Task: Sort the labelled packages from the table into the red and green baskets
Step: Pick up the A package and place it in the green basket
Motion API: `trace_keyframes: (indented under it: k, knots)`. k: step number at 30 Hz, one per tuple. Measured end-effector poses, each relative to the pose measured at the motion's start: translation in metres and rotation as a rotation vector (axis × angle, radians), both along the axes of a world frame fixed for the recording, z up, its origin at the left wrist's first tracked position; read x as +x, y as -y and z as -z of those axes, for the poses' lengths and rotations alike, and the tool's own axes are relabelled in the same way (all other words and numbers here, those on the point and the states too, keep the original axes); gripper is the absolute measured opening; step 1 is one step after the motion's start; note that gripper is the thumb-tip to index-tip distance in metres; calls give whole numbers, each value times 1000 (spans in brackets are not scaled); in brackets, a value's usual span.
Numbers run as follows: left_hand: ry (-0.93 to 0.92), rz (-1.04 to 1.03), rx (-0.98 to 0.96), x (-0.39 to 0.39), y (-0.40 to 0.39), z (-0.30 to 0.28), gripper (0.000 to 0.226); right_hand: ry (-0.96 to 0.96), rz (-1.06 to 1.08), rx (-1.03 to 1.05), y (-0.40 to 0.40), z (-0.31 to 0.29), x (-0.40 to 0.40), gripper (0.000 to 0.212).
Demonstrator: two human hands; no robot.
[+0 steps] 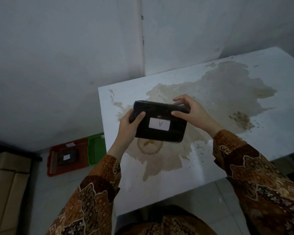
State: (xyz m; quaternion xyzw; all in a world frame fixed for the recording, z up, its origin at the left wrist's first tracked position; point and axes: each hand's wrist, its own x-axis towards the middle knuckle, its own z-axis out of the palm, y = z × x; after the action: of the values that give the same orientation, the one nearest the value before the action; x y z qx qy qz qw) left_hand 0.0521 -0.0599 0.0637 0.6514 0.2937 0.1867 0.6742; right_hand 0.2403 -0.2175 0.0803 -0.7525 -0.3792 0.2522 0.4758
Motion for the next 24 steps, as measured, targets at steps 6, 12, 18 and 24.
trace_keyframes:
  k: [6, 12, 18, 24]
  knots:
    - [-247, 322, 469, 12, -18, -31, 38, 5, -289, -243, -17, -12, -20, 57]
    - [-150, 113, 291, 1, -30, -45, 63, -227, -191, -55, -27, -7, -41, 32]
    - [-64, -115, -9, -74, -29, -9, 67, -565, 134, 175, -56, 8, -80, 43]
    - [71, -338, -172, -150, -51, 19, 45, -592, 176, 214, -116, 21, -160, 36]
